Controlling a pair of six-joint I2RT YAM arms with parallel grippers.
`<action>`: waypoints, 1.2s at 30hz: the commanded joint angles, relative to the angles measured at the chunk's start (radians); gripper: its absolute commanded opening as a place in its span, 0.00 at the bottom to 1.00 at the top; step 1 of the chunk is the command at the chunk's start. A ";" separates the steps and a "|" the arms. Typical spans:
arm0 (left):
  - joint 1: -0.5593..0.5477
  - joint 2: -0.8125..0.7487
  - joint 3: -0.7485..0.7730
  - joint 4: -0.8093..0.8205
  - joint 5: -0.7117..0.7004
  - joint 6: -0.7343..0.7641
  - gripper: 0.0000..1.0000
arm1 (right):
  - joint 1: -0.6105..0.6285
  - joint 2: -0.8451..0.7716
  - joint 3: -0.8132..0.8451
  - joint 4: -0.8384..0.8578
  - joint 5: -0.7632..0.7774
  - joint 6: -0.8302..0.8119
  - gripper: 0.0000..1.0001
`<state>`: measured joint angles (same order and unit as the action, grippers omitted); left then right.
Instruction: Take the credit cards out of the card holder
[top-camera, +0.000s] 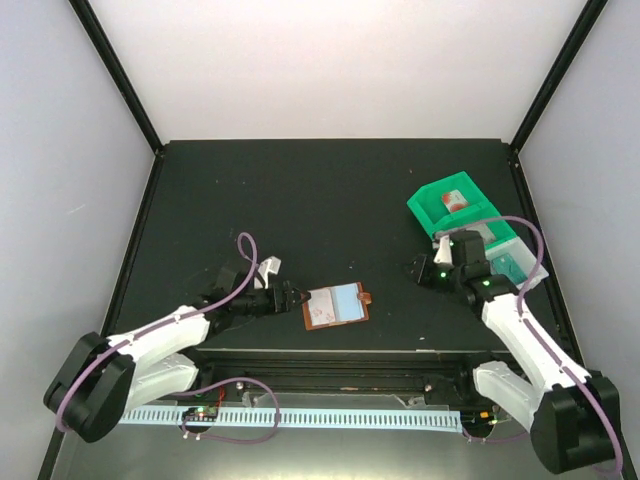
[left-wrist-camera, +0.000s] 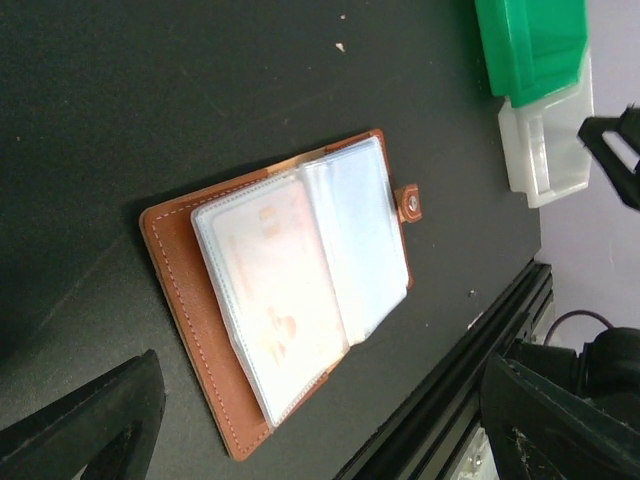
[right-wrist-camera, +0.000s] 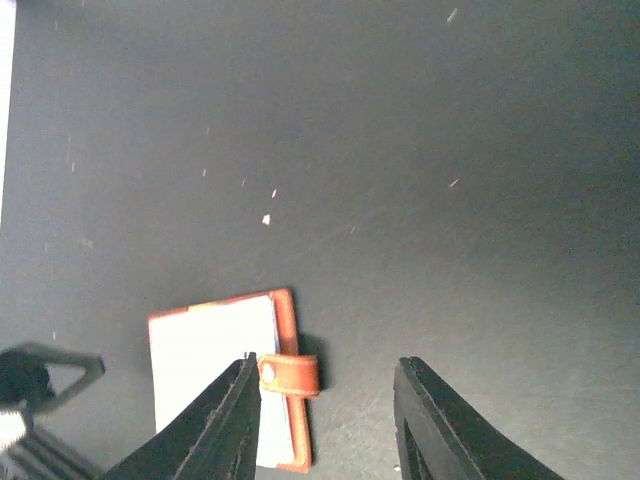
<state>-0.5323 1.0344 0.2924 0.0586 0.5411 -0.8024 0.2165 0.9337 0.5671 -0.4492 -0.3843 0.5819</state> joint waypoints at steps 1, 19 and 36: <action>-0.017 0.062 -0.017 0.170 0.020 -0.087 0.88 | 0.094 0.076 -0.039 0.131 -0.065 0.009 0.40; -0.061 0.190 -0.018 0.306 0.050 -0.122 0.88 | 0.344 0.423 -0.018 0.339 -0.049 0.023 0.42; -0.062 0.159 0.038 0.077 -0.016 0.024 0.88 | 0.468 0.482 -0.054 0.392 -0.042 0.071 0.36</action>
<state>-0.5903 1.2228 0.2817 0.2195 0.5606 -0.8482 0.6708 1.4128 0.5266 -0.0917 -0.4290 0.6376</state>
